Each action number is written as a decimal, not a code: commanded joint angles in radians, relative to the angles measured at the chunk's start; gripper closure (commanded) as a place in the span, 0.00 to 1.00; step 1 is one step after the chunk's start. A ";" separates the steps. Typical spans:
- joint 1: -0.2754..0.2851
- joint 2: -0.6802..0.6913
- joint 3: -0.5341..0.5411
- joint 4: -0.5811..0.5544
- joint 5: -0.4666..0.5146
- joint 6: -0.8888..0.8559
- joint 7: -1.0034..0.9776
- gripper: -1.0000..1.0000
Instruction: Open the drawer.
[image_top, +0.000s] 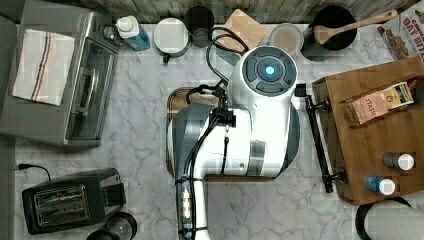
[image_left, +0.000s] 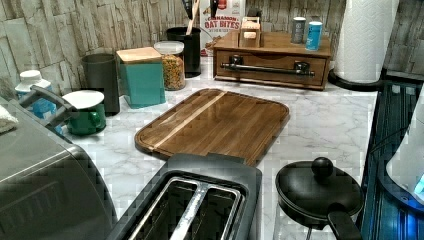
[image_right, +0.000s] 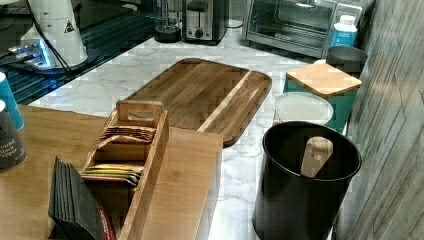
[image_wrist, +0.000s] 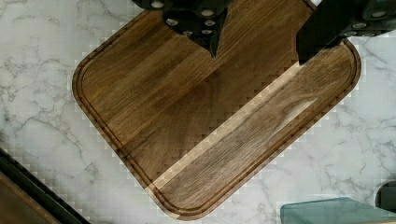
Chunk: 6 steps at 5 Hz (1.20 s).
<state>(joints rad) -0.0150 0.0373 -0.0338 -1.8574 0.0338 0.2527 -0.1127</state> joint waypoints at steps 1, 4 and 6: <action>-0.003 0.000 0.002 -0.012 0.003 0.000 -0.001 0.00; -0.039 -0.184 -0.044 -0.385 -0.006 0.298 -0.552 0.00; -0.092 -0.179 -0.149 -0.452 -0.036 0.347 -1.011 0.00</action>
<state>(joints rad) -0.0229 -0.1357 -0.0881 -2.2715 0.0323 0.5552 -1.0410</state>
